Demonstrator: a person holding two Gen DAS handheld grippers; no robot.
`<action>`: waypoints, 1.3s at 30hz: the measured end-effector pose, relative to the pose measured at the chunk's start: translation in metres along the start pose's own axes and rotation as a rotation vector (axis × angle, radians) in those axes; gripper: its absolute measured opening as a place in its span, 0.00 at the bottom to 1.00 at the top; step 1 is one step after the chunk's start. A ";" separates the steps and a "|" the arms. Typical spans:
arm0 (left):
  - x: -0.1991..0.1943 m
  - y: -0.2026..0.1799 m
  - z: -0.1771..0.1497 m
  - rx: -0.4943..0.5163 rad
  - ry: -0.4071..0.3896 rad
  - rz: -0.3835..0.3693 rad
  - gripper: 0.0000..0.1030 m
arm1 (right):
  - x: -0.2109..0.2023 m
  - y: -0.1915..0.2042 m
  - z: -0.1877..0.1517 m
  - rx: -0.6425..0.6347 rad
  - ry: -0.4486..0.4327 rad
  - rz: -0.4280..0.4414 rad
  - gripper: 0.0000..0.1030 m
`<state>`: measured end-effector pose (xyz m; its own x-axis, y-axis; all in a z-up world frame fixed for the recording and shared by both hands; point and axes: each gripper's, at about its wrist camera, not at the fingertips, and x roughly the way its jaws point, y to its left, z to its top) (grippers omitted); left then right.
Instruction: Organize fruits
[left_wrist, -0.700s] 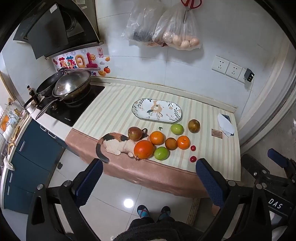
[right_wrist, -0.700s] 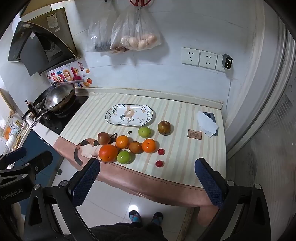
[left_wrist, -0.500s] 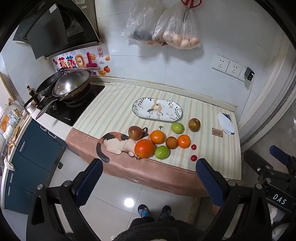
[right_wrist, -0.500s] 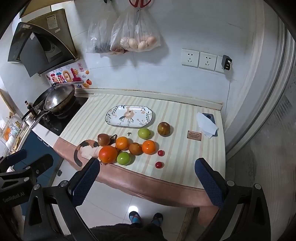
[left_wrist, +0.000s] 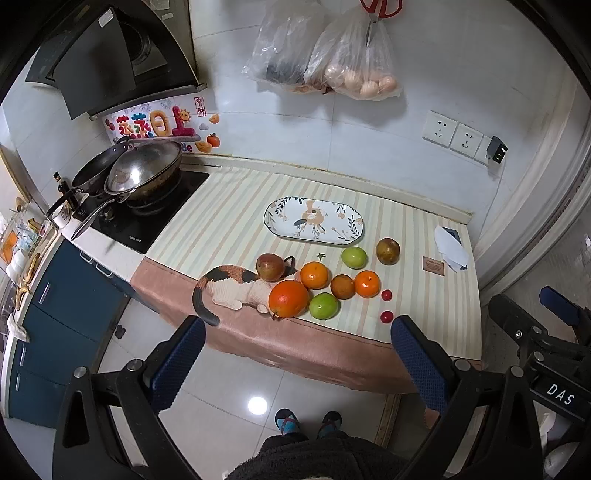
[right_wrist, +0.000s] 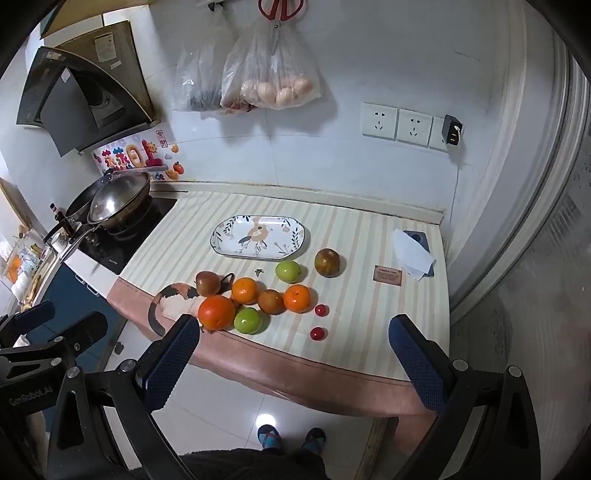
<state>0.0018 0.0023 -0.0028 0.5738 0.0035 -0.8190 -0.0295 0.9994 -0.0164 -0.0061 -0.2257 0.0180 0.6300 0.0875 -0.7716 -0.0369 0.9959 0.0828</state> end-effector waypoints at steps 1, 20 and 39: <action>0.000 0.000 0.000 0.000 -0.001 0.001 1.00 | 0.000 0.000 0.001 0.000 -0.001 0.000 1.00; -0.006 0.002 0.010 -0.008 -0.010 -0.001 1.00 | 0.001 -0.002 0.003 -0.003 -0.015 -0.003 1.00; -0.008 0.008 0.012 -0.008 -0.012 -0.001 1.00 | -0.001 0.002 0.006 -0.004 -0.019 0.000 1.00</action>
<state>0.0067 0.0103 0.0103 0.5833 0.0024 -0.8122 -0.0352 0.9991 -0.0223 -0.0021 -0.2243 0.0229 0.6448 0.0875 -0.7593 -0.0401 0.9959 0.0807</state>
